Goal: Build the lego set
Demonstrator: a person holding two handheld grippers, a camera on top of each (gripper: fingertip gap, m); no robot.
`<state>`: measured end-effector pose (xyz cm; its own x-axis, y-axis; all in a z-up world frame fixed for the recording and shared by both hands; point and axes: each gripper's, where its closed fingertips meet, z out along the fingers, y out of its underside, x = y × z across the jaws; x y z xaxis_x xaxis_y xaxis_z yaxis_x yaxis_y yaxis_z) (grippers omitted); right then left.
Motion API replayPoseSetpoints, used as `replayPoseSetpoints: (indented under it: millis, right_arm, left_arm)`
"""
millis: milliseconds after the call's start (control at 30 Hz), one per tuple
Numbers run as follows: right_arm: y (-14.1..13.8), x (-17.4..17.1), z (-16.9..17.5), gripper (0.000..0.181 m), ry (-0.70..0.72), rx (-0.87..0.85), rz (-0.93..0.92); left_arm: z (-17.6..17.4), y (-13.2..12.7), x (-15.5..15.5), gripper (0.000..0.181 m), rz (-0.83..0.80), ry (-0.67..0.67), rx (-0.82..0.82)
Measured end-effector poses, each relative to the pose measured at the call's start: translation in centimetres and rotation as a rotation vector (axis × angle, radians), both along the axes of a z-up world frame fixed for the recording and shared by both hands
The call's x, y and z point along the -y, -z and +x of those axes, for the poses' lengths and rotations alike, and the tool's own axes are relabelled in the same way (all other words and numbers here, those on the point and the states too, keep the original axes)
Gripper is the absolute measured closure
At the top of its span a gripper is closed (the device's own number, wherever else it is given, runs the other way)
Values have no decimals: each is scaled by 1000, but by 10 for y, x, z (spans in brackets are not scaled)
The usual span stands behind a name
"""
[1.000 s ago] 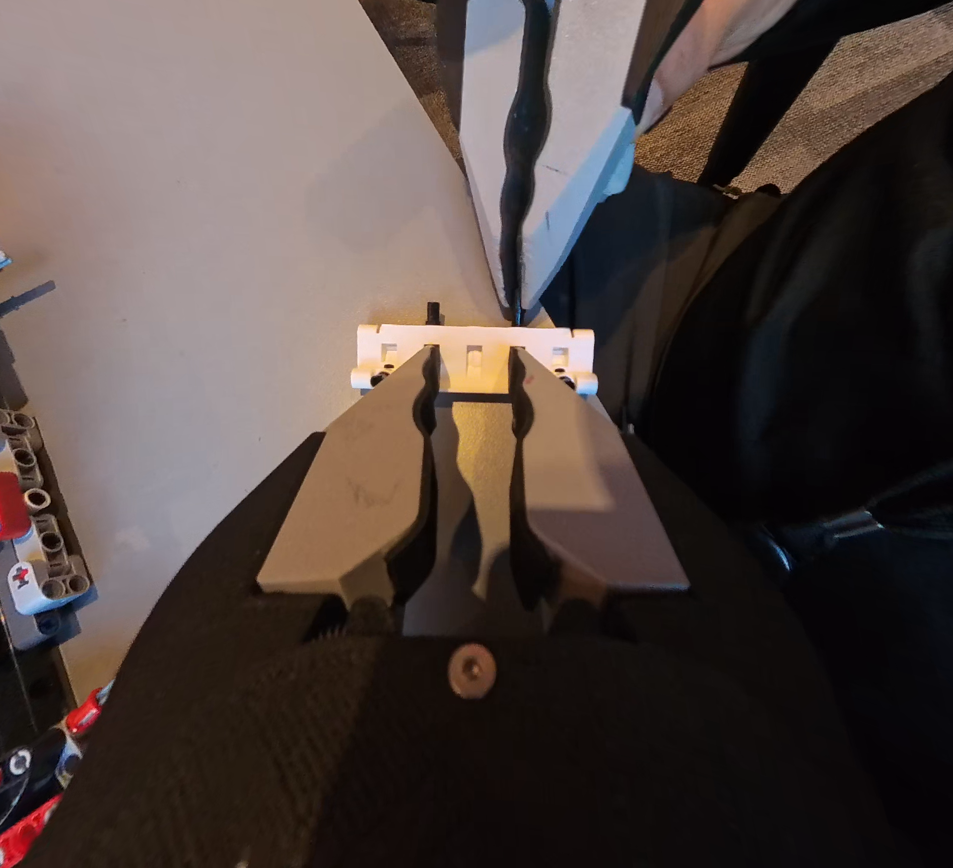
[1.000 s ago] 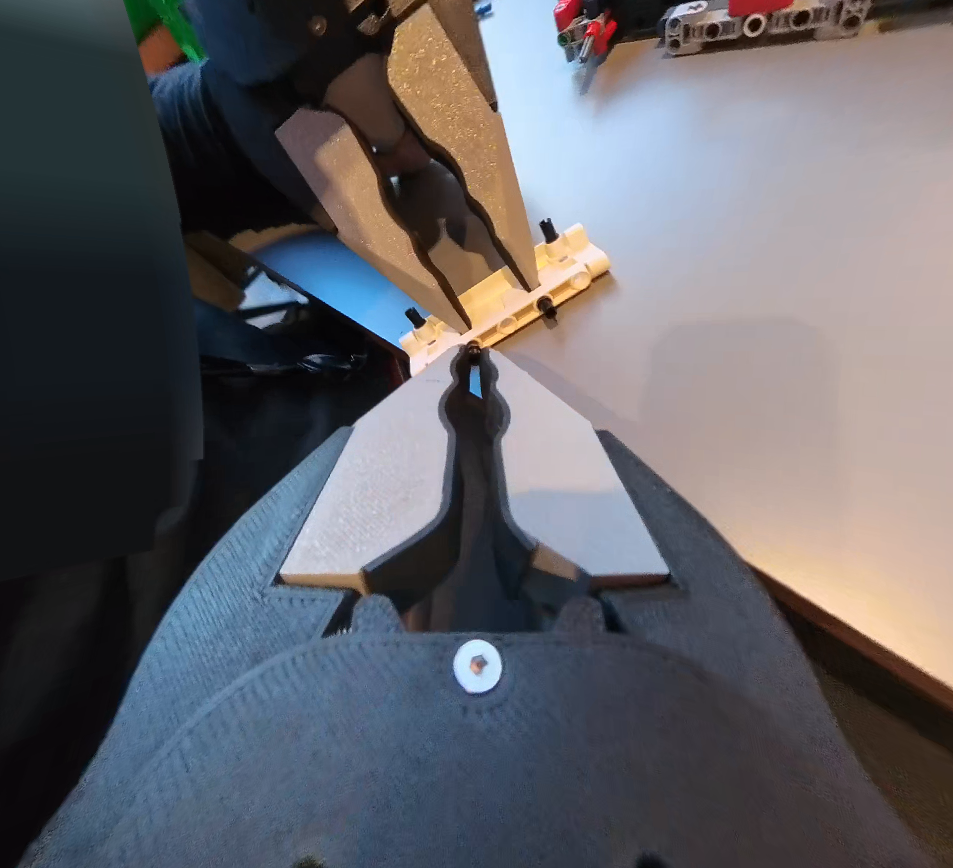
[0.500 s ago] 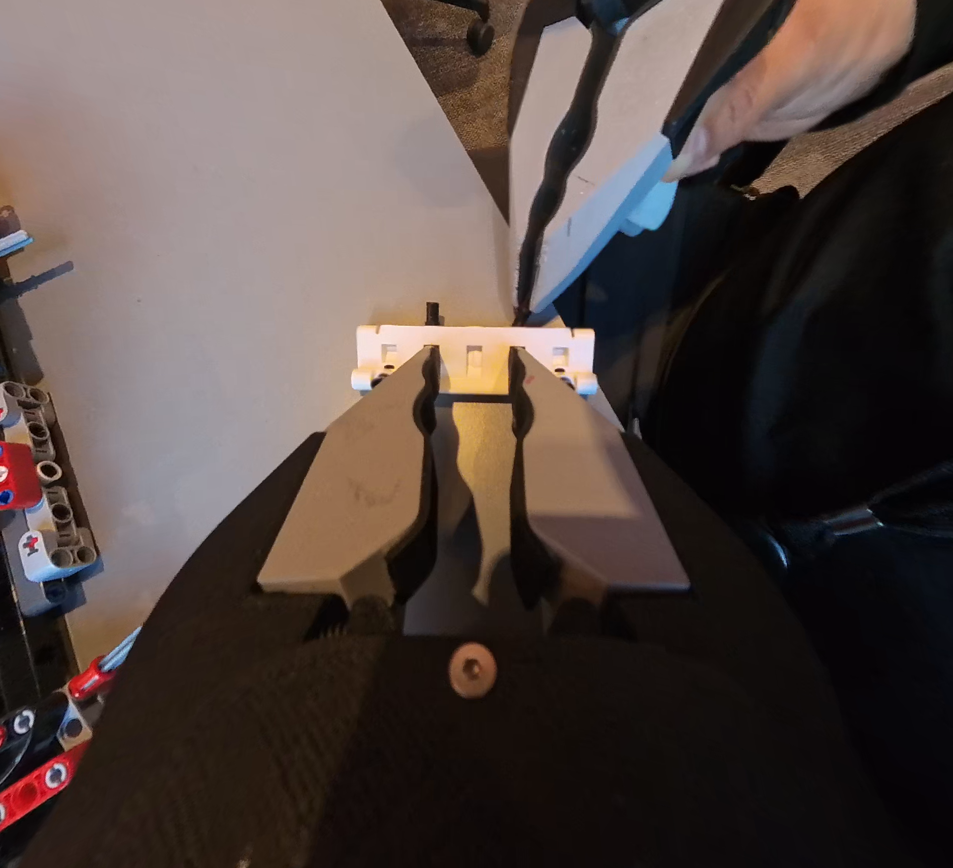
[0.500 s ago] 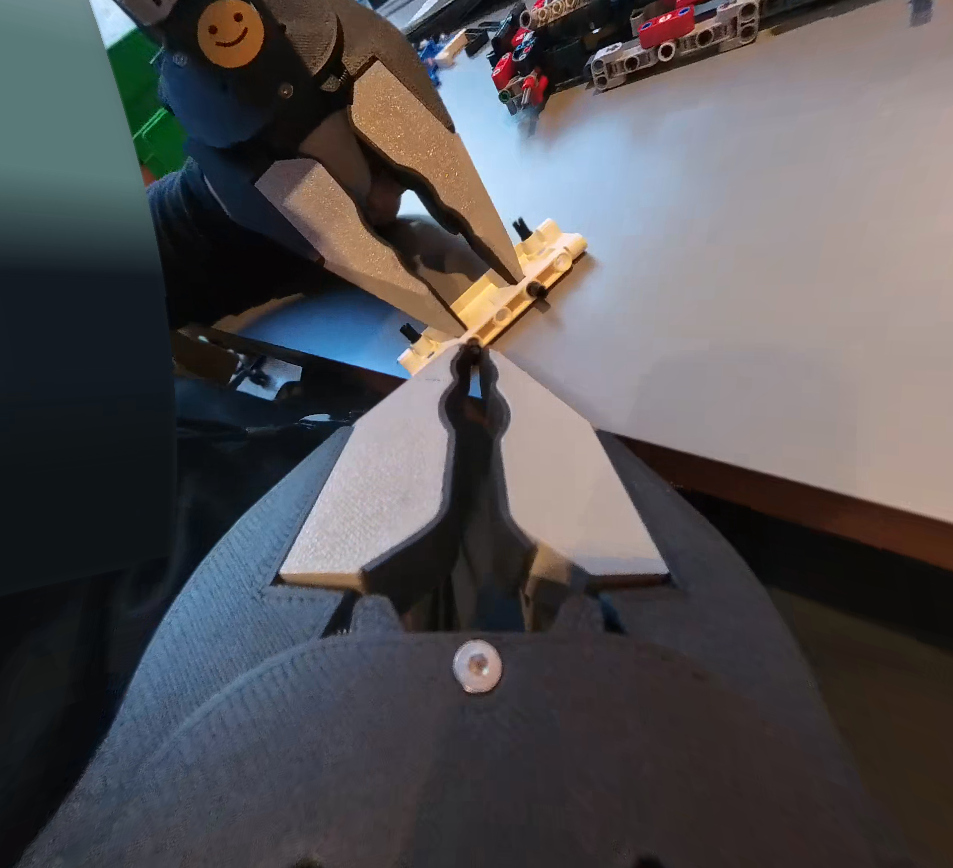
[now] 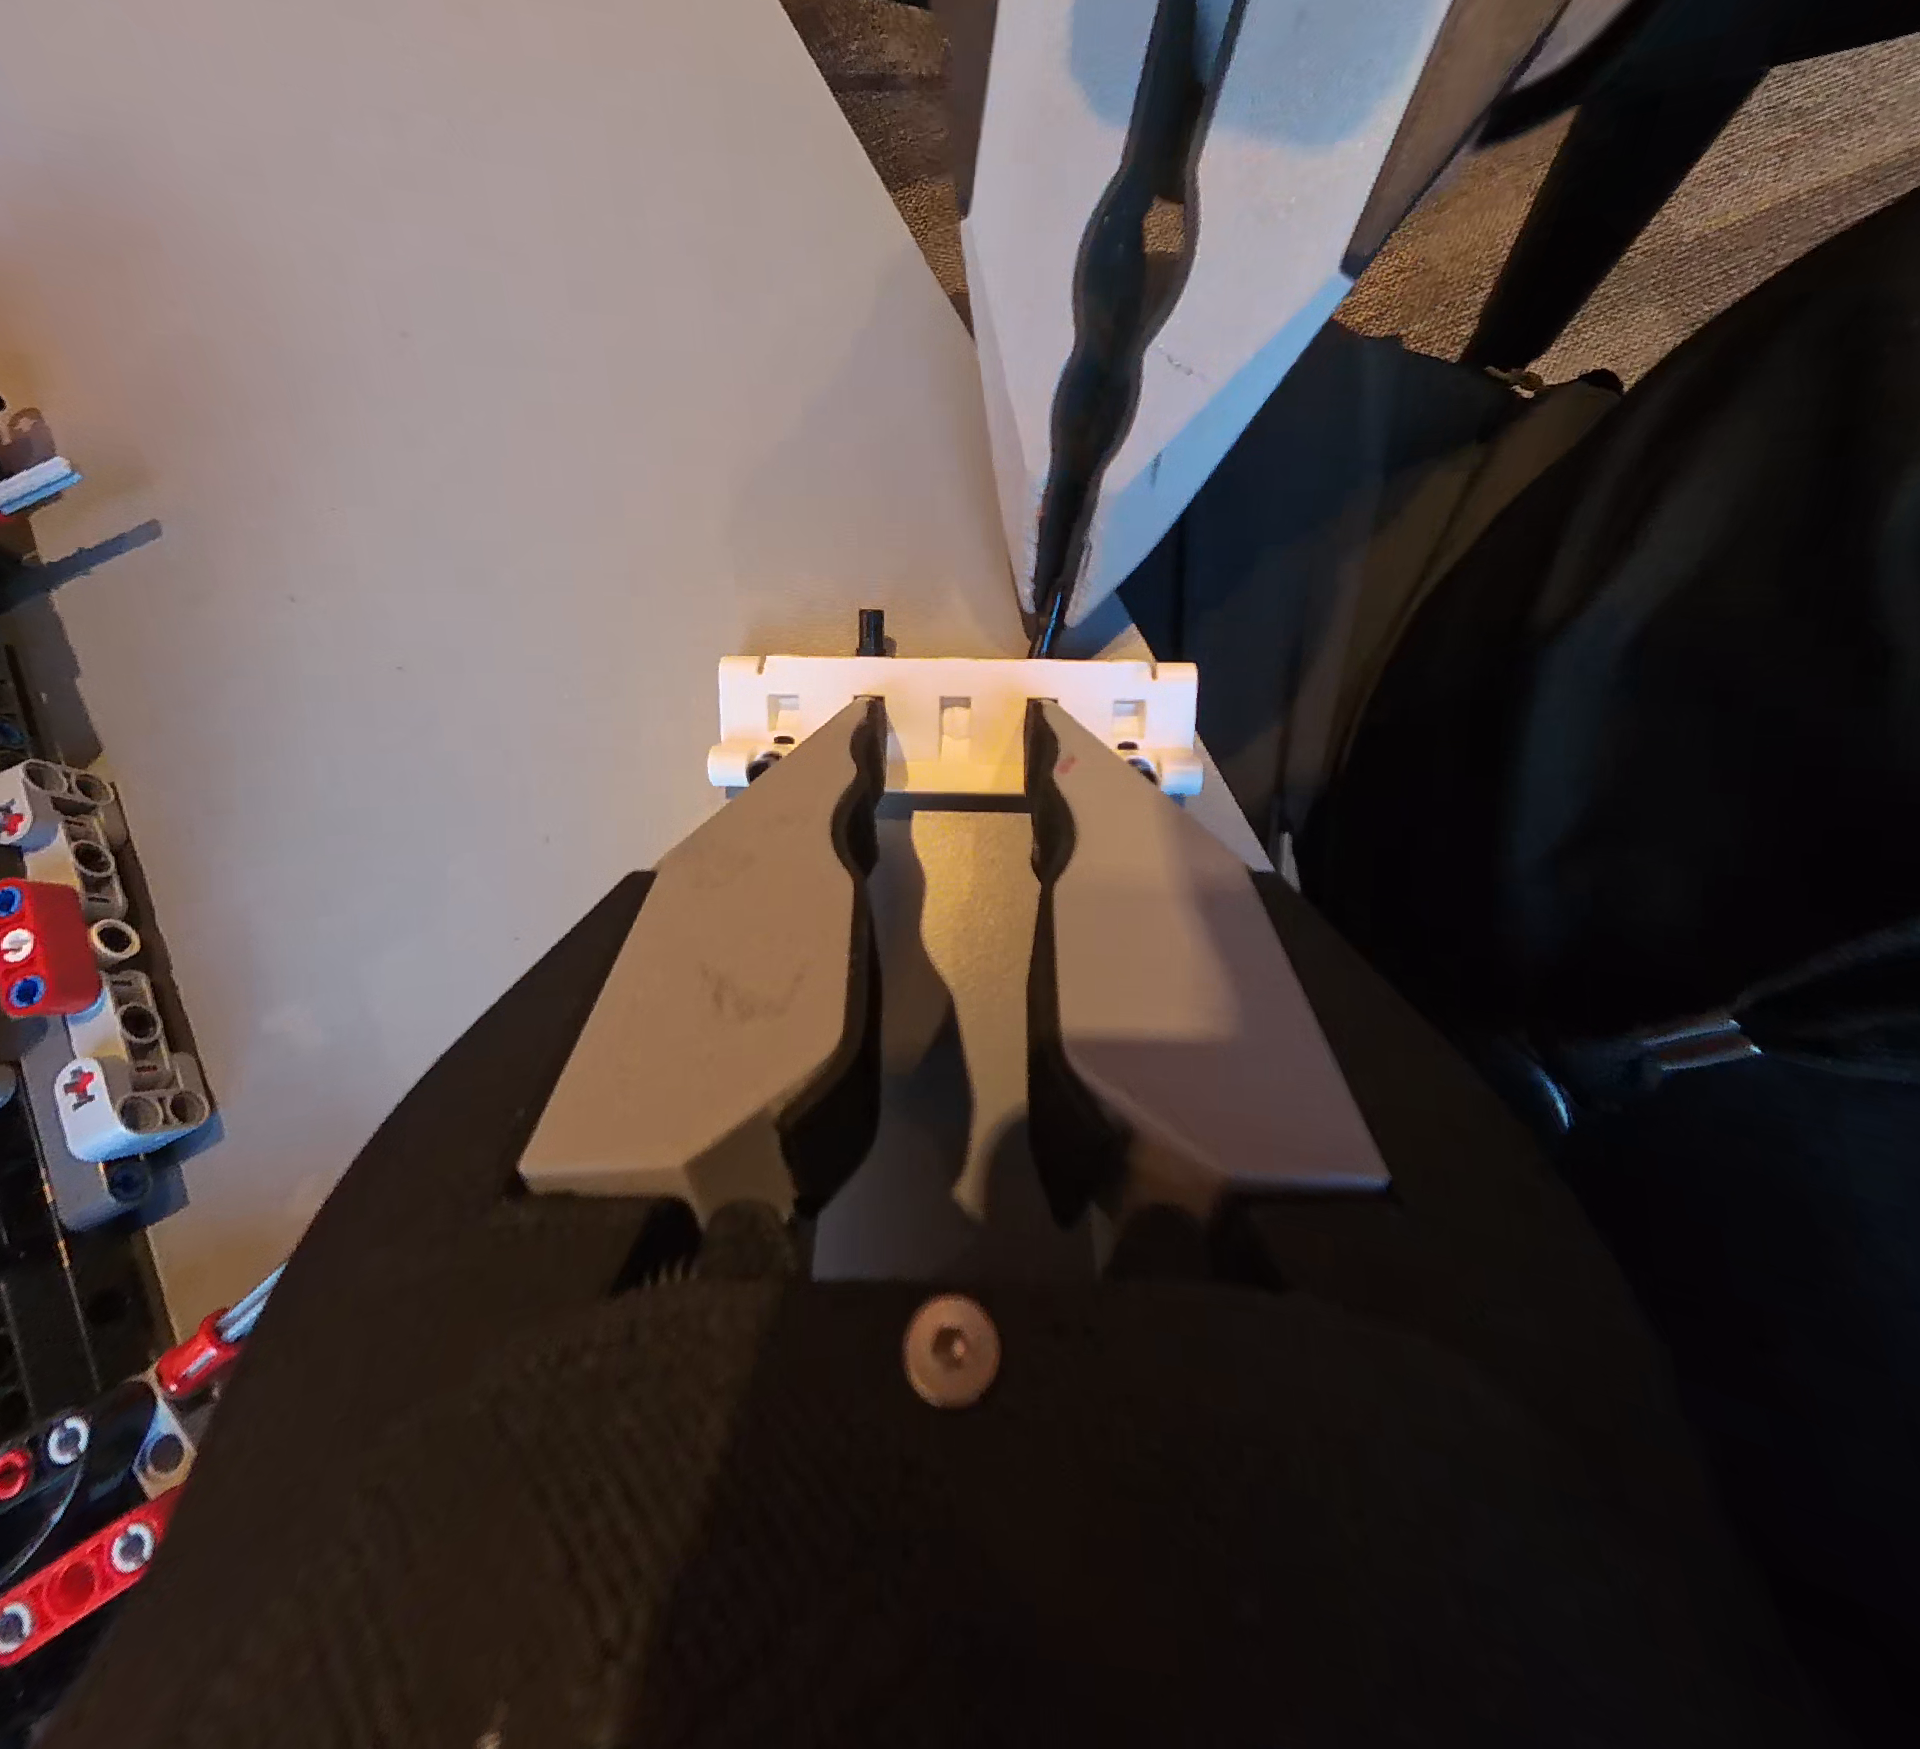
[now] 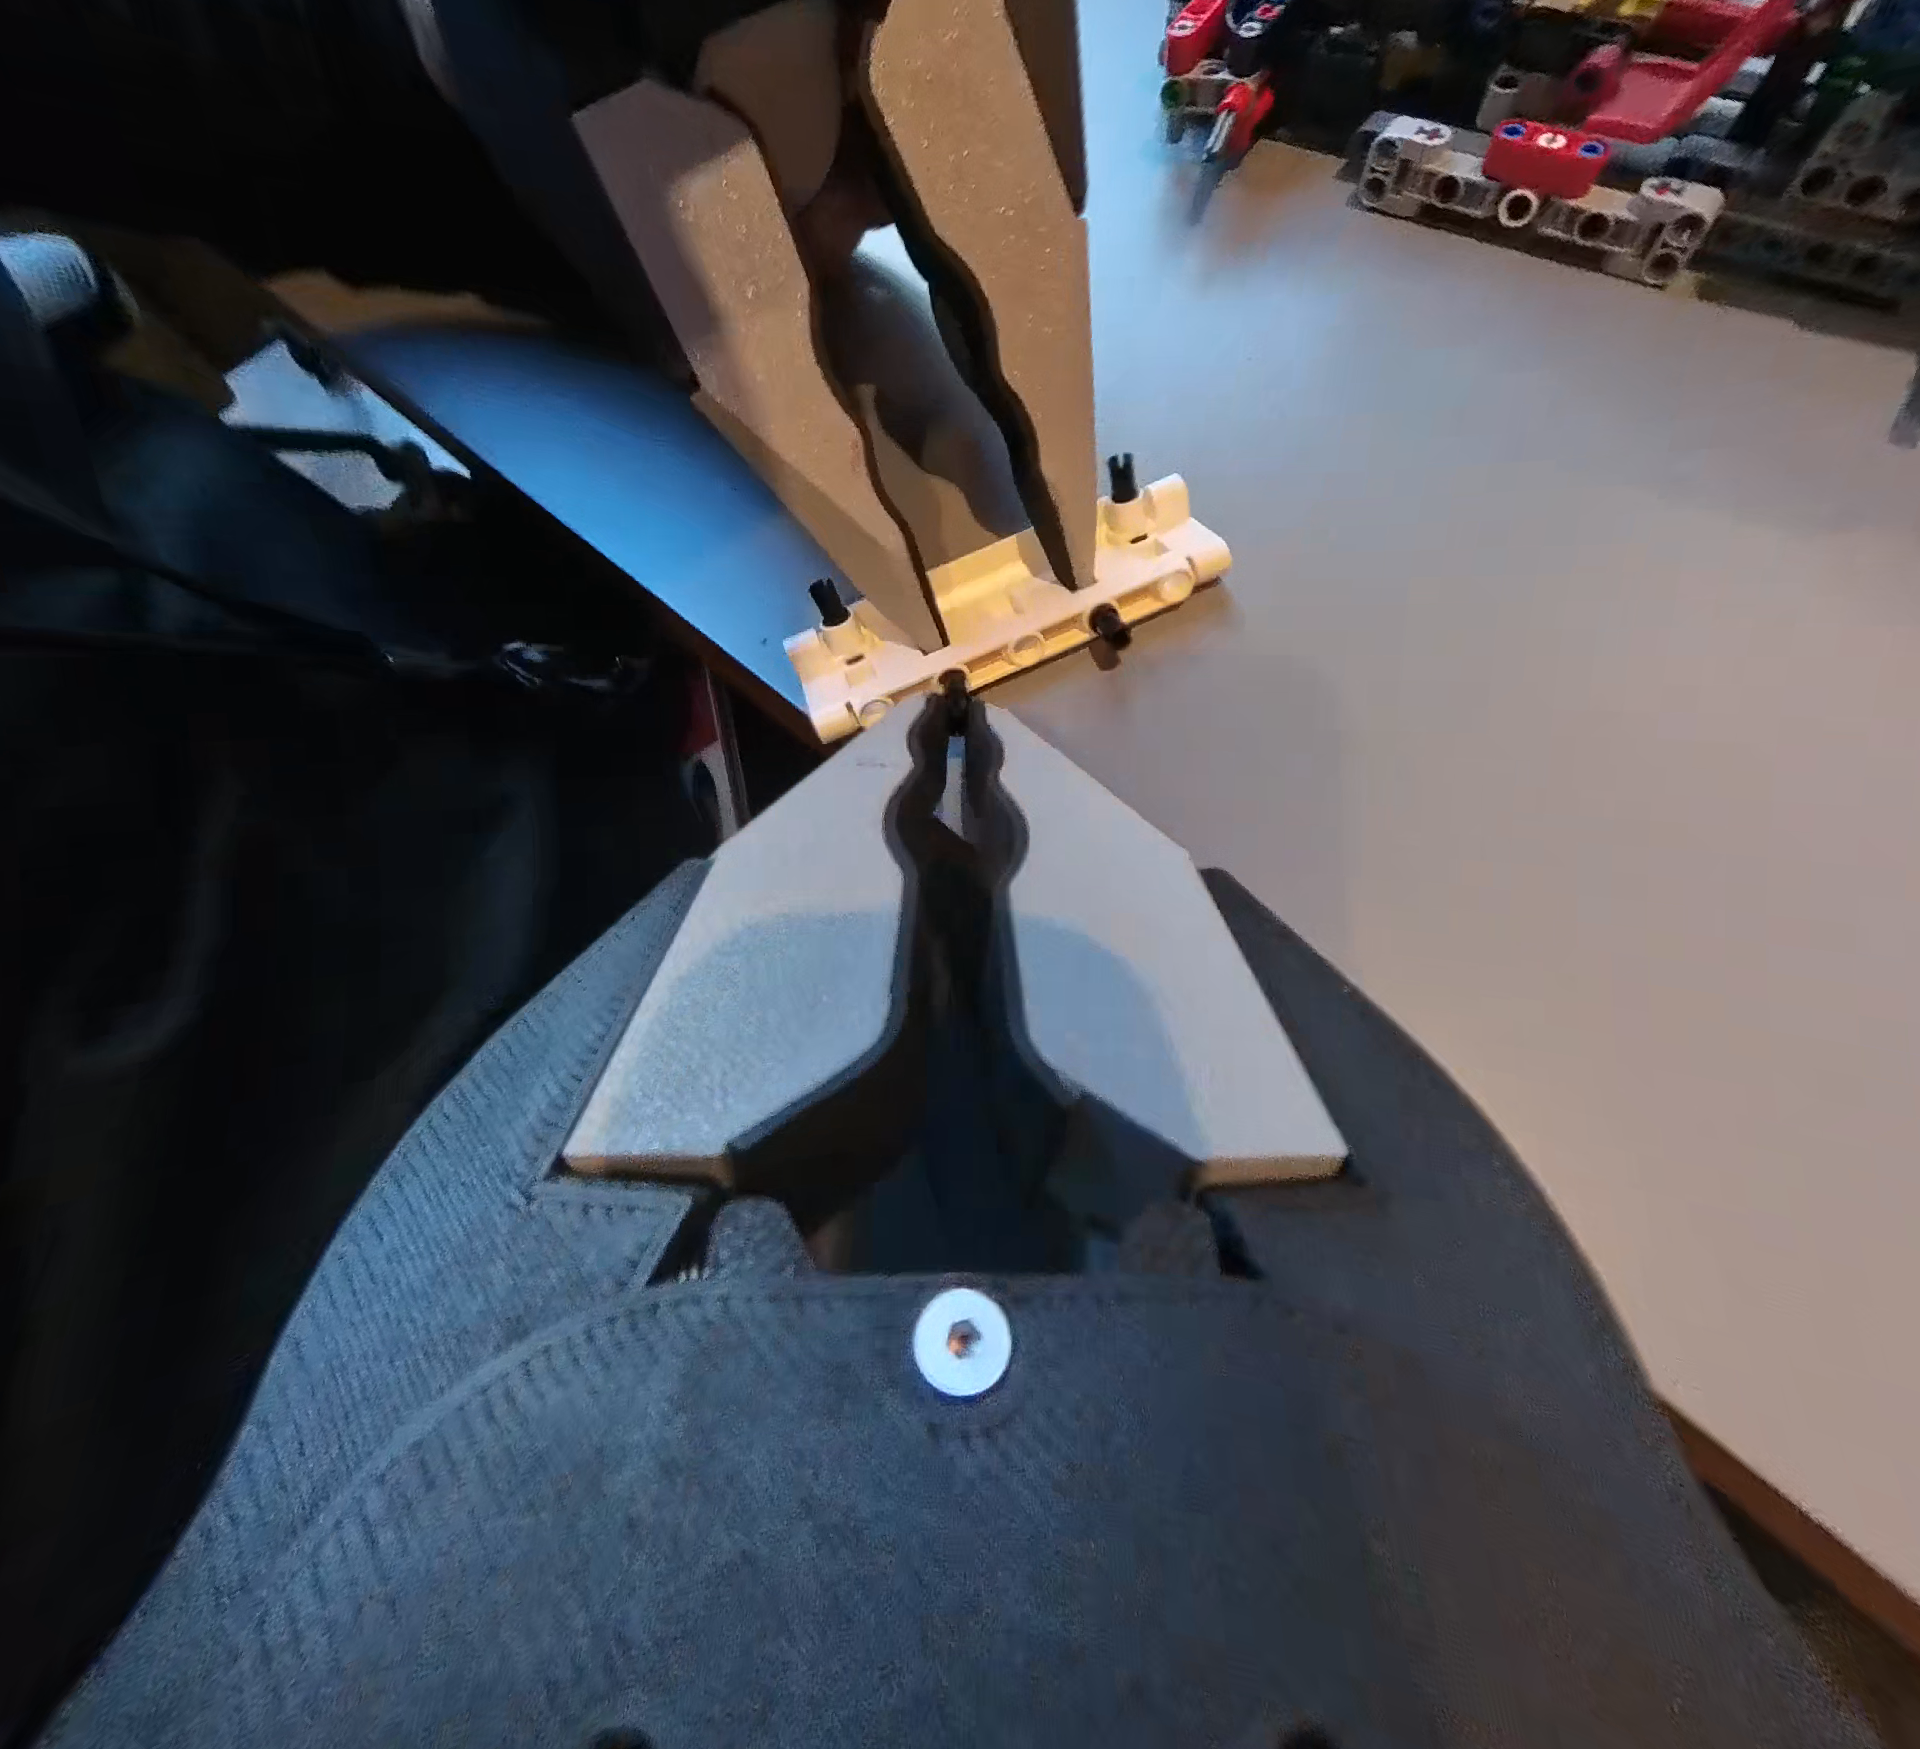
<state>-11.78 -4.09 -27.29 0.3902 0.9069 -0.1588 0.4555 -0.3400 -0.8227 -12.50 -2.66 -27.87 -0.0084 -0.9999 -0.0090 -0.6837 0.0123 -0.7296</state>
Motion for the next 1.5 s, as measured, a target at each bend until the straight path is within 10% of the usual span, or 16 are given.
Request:
replayPoseSetpoints:
  millis: [1033,1500]
  right_arm:
    - [-5,-2,-11,180,-399,216,359]
    - [-39,-24,5,180,-50,-288,6]
  left_arm:
    - [-1,0,-1,158,-5,-9,1]
    - [2,0,-2,157,-15,-20,4]
